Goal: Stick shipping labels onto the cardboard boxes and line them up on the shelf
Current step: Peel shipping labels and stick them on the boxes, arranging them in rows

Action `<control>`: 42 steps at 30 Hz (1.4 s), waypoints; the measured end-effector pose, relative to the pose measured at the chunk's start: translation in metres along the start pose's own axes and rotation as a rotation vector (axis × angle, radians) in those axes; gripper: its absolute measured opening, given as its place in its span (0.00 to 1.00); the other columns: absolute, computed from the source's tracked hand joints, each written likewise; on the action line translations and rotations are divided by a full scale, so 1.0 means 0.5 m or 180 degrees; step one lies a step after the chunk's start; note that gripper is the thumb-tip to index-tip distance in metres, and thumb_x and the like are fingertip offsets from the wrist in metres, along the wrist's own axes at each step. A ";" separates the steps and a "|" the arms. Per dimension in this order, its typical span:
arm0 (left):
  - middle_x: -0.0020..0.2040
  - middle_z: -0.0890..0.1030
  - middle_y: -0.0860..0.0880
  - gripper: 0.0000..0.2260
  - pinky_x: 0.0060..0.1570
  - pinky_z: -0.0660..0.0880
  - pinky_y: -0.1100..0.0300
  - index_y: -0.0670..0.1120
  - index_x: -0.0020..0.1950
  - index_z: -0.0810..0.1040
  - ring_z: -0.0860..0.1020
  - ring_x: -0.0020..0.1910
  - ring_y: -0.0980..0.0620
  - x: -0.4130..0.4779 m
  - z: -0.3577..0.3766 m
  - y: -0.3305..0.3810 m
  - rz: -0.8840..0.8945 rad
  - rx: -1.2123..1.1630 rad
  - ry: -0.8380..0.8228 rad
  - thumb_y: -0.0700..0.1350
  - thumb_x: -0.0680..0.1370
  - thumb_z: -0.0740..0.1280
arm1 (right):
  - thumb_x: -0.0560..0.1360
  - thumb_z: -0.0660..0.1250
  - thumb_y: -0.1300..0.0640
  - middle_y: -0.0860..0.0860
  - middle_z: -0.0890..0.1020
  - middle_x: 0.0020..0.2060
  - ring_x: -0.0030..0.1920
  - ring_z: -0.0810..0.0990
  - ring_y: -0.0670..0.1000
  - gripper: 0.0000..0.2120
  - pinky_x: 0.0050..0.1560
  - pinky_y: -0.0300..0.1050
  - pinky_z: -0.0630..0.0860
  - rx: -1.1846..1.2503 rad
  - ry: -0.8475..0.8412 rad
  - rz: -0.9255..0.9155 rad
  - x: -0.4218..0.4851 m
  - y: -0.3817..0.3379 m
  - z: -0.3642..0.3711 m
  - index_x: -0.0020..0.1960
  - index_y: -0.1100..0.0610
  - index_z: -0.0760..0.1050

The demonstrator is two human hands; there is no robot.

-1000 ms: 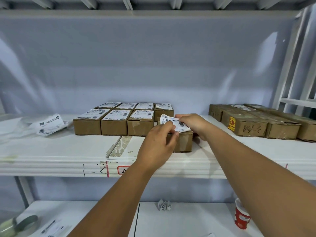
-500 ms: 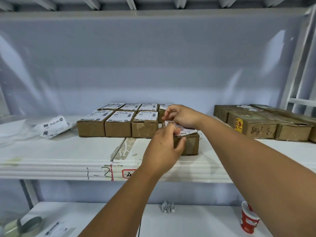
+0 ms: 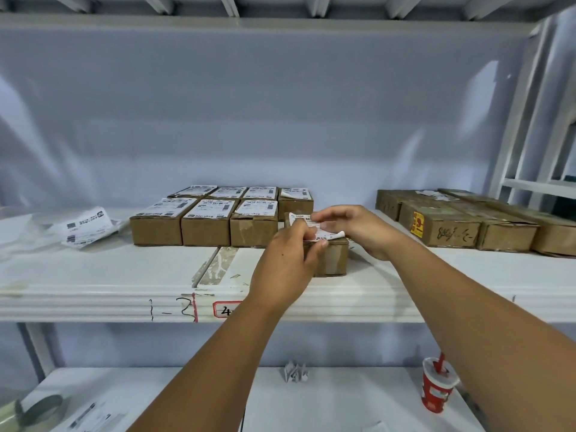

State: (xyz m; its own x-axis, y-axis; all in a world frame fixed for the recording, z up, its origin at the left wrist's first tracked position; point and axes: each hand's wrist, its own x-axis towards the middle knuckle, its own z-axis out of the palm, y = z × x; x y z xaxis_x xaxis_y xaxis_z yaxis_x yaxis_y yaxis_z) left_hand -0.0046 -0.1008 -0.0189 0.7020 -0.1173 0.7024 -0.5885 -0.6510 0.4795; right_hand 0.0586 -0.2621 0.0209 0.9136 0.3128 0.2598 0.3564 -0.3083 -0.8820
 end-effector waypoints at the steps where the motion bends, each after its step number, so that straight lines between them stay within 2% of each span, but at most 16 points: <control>1: 0.51 0.77 0.52 0.09 0.45 0.68 0.59 0.46 0.51 0.71 0.73 0.52 0.52 0.000 0.000 0.000 -0.0004 -0.0027 0.0010 0.51 0.78 0.63 | 0.74 0.68 0.62 0.46 0.79 0.59 0.61 0.76 0.46 0.08 0.63 0.41 0.70 0.0104 -0.0089 0.0069 -0.010 0.003 -0.006 0.52 0.53 0.82; 5: 0.54 0.78 0.52 0.13 0.47 0.67 0.63 0.43 0.53 0.73 0.75 0.53 0.53 0.001 -0.003 0.002 -0.0187 -0.0171 0.0108 0.51 0.76 0.67 | 0.71 0.70 0.57 0.41 0.70 0.68 0.62 0.74 0.40 0.18 0.55 0.33 0.73 0.0576 -0.0467 0.0295 -0.046 0.004 -0.009 0.61 0.52 0.78; 7: 0.50 0.78 0.52 0.15 0.46 0.68 0.64 0.42 0.53 0.74 0.75 0.51 0.53 -0.002 -0.004 0.005 -0.0278 -0.0230 0.0338 0.51 0.74 0.70 | 0.66 0.72 0.53 0.38 0.66 0.70 0.65 0.70 0.39 0.23 0.60 0.36 0.70 0.0644 -0.0510 0.0274 -0.058 0.007 -0.004 0.61 0.50 0.77; 12: 0.49 0.79 0.51 0.18 0.45 0.69 0.65 0.41 0.51 0.74 0.76 0.49 0.53 -0.009 -0.002 0.012 -0.0481 -0.0178 0.0623 0.52 0.71 0.73 | 0.74 0.68 0.56 0.39 0.66 0.70 0.68 0.67 0.41 0.15 0.70 0.42 0.65 0.0619 -0.0247 0.0082 -0.065 0.017 0.004 0.60 0.48 0.78; 15: 0.51 0.79 0.47 0.17 0.48 0.69 0.63 0.40 0.52 0.76 0.76 0.52 0.49 -0.007 0.005 0.004 -0.0338 0.0047 0.0727 0.51 0.72 0.72 | 0.75 0.67 0.56 0.41 0.70 0.67 0.63 0.72 0.42 0.12 0.60 0.35 0.73 0.0581 0.0059 0.0020 -0.070 0.019 0.010 0.58 0.50 0.78; 17: 0.57 0.78 0.45 0.11 0.54 0.66 0.66 0.39 0.51 0.79 0.74 0.58 0.47 -0.001 0.009 -0.007 -0.0161 0.0210 0.0825 0.45 0.74 0.71 | 0.75 0.68 0.55 0.46 0.75 0.62 0.54 0.78 0.43 0.11 0.53 0.38 0.78 0.0611 0.0392 -0.0021 -0.069 0.026 0.012 0.57 0.51 0.78; 20: 0.63 0.75 0.44 0.08 0.63 0.66 0.57 0.41 0.53 0.82 0.68 0.65 0.43 0.006 0.013 -0.016 -0.0209 0.0319 0.0758 0.37 0.75 0.68 | 0.73 0.71 0.52 0.48 0.81 0.56 0.50 0.82 0.47 0.13 0.56 0.50 0.79 0.0253 0.0652 -0.0084 -0.064 0.040 0.011 0.57 0.48 0.79; 23: 0.64 0.75 0.43 0.09 0.64 0.67 0.47 0.44 0.50 0.84 0.67 0.66 0.39 0.012 0.012 -0.020 -0.0050 0.0787 0.0869 0.35 0.73 0.69 | 0.72 0.72 0.51 0.46 0.80 0.59 0.56 0.80 0.47 0.16 0.62 0.49 0.75 -0.0076 0.0737 -0.0065 -0.056 0.049 0.008 0.59 0.45 0.78; 26: 0.74 0.61 0.51 0.12 0.69 0.54 0.47 0.55 0.57 0.81 0.54 0.73 0.45 0.024 -0.001 -0.002 -0.0146 0.1558 0.0371 0.44 0.76 0.64 | 0.75 0.70 0.52 0.47 0.79 0.61 0.61 0.76 0.46 0.15 0.66 0.44 0.70 -0.0364 0.0888 -0.0083 -0.045 0.054 0.006 0.61 0.46 0.78; 28: 0.76 0.54 0.53 0.13 0.70 0.49 0.48 0.58 0.60 0.78 0.48 0.74 0.46 0.041 -0.008 -0.006 -0.0134 0.1869 0.0188 0.47 0.78 0.61 | 0.76 0.68 0.52 0.47 0.78 0.62 0.62 0.75 0.46 0.16 0.66 0.42 0.69 -0.0603 0.0927 -0.0074 -0.034 0.052 0.007 0.63 0.48 0.77; 30: 0.75 0.58 0.51 0.11 0.68 0.49 0.47 0.56 0.56 0.80 0.51 0.74 0.46 0.052 -0.012 -0.024 0.0188 0.2089 0.0141 0.47 0.76 0.63 | 0.76 0.67 0.52 0.46 0.77 0.64 0.64 0.74 0.47 0.16 0.67 0.43 0.68 -0.0870 0.0901 -0.0083 -0.020 0.049 0.007 0.64 0.49 0.77; 33: 0.67 0.72 0.46 0.11 0.63 0.54 0.47 0.53 0.48 0.84 0.63 0.68 0.42 0.062 -0.012 -0.061 0.0398 0.2217 0.0212 0.43 0.68 0.72 | 0.77 0.66 0.51 0.47 0.76 0.65 0.66 0.72 0.48 0.16 0.68 0.46 0.68 -0.1053 0.0769 -0.0085 0.004 0.045 0.006 0.64 0.50 0.76; 35: 0.69 0.69 0.45 0.16 0.66 0.50 0.48 0.52 0.58 0.80 0.61 0.71 0.41 0.063 -0.012 -0.067 0.0250 0.2158 0.0222 0.44 0.71 0.69 | 0.77 0.65 0.52 0.47 0.75 0.66 0.67 0.71 0.47 0.16 0.68 0.42 0.65 -0.1138 0.0726 -0.0071 0.015 0.043 0.009 0.65 0.50 0.76; 37: 0.73 0.60 0.45 0.23 0.70 0.46 0.49 0.53 0.71 0.65 0.54 0.74 0.44 0.066 -0.001 -0.075 -0.0026 0.2005 -0.0008 0.47 0.76 0.62 | 0.78 0.65 0.52 0.47 0.75 0.66 0.67 0.70 0.47 0.16 0.66 0.39 0.65 -0.1133 0.0735 -0.0077 0.026 0.043 0.016 0.65 0.50 0.75; 39: 0.73 0.60 0.46 0.28 0.73 0.48 0.49 0.52 0.75 0.55 0.54 0.74 0.45 0.069 0.002 -0.082 -0.0184 0.1879 -0.0203 0.48 0.77 0.60 | 0.78 0.64 0.51 0.47 0.75 0.66 0.67 0.70 0.47 0.16 0.63 0.36 0.64 -0.1173 0.0737 -0.0109 0.037 0.044 0.023 0.66 0.50 0.75; 42: 0.72 0.61 0.45 0.28 0.72 0.52 0.49 0.51 0.76 0.54 0.57 0.72 0.45 0.073 0.001 -0.085 -0.0206 0.1690 -0.0325 0.48 0.77 0.60 | 0.78 0.64 0.51 0.47 0.75 0.67 0.67 0.70 0.47 0.16 0.63 0.36 0.64 -0.1175 0.0705 -0.0109 0.050 0.045 0.029 0.66 0.50 0.75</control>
State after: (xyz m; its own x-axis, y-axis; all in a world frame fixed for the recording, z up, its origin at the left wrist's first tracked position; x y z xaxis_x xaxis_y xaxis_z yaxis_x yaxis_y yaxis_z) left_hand 0.0461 -0.0777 -0.0138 0.7811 -0.1195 0.6129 -0.2778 -0.9455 0.1697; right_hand 0.0868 -0.2481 0.0018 0.9056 0.1406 0.4001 0.3967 -0.6145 -0.6819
